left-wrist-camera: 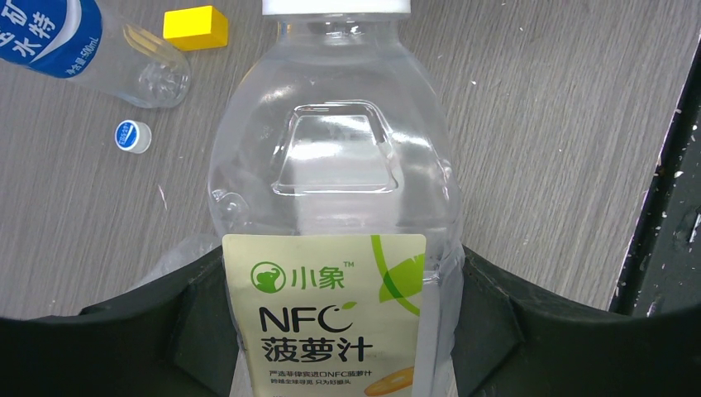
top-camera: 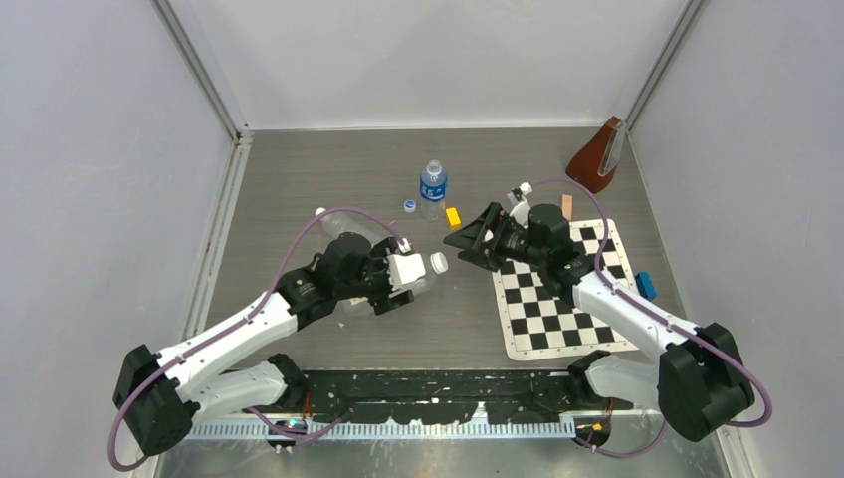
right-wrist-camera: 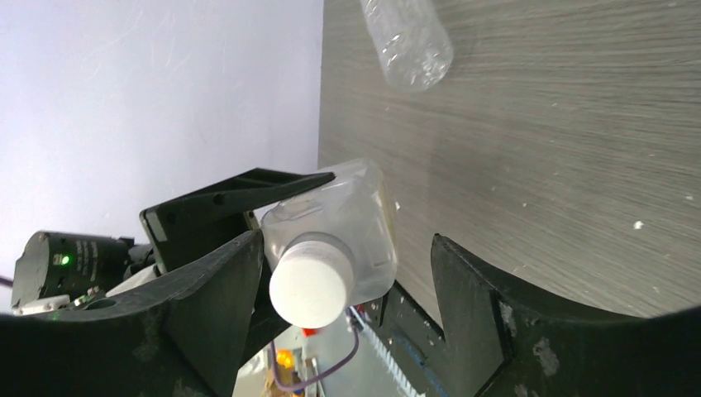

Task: Unscrew the bottle caps
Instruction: Unscrew the bottle cap from the plastic bottle.

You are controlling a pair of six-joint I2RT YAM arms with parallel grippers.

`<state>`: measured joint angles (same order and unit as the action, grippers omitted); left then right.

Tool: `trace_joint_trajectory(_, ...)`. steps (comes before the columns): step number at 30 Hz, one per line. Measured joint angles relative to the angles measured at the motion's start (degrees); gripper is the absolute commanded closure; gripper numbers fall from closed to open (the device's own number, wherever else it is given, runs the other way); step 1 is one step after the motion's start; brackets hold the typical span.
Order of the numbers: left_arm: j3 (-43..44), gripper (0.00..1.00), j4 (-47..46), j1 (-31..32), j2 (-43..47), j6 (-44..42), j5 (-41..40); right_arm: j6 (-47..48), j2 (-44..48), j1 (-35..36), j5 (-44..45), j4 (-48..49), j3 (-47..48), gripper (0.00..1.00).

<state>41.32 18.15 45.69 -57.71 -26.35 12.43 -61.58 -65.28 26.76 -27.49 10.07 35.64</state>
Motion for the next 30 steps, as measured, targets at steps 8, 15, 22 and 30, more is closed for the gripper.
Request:
trace_joint_trajectory(8,0.0,1.0,-0.4,0.1,0.0,0.0,0.3,1.5,-1.7,1.8,-6.2,0.2,3.2,0.29)
trace_joint_trajectory(15,0.0,1.0,-0.4,0.1,0.0,0.0,0.6,3.8,-4.5,4.0,-8.0,-0.5,4.3,0.4)
trace_joint_trajectory(22,-0.3,1.0,-0.4,0.1,0.0,0.0,0.6,6.2,-5.1,4.3,-8.5,-2.8,4.9,0.34)
trace_joint_trajectory(30,-0.4,1.0,-0.4,0.1,0.0,0.0,0.6,10.6,-1.4,4.3,-6.7,-6.9,5.4,0.32)
